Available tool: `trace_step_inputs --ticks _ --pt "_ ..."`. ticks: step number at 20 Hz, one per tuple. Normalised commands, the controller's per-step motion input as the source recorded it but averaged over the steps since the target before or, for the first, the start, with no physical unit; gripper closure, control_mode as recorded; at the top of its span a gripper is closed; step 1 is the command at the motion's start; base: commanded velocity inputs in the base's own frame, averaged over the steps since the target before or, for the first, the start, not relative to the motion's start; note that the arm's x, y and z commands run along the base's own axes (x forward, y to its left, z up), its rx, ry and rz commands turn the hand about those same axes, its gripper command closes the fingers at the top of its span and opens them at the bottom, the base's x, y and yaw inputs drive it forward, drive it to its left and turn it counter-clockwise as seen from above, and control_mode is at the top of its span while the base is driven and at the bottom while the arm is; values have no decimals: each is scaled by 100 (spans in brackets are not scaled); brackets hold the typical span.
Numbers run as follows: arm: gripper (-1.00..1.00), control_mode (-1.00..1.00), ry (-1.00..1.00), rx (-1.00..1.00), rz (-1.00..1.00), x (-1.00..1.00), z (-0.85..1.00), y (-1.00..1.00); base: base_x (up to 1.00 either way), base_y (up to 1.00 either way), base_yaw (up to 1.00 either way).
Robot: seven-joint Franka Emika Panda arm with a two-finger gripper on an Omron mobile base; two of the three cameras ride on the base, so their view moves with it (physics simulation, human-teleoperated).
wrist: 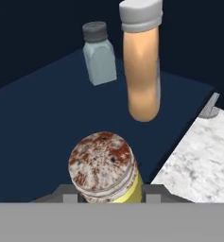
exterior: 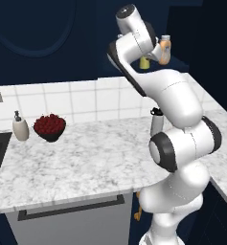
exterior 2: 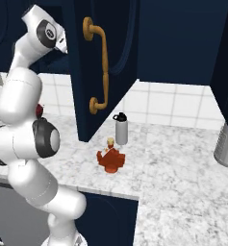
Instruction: Put the shaker and condiment bottle from the counter next to their counterparts in the cabinet.
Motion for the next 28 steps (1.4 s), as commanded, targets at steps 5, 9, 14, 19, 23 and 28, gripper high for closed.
trace_step_inputs --ticks 5,9,14,19,23,28 --pt "100 -100 0 0 10 39 0 -11 0 0 0" --pt "100 -100 -2 0 0 17 0 -1 0 0 0" --pt "100 -100 -9 0 0 15 -17 0 0 0 0" --pt "100 -100 -1 0 3 14 0 -1 0 0 0" --pt "100 -100 0 0 1 22 0 0 0 0 0" --pt "100 -100 0 0 1 28 0 0 0 0 0"
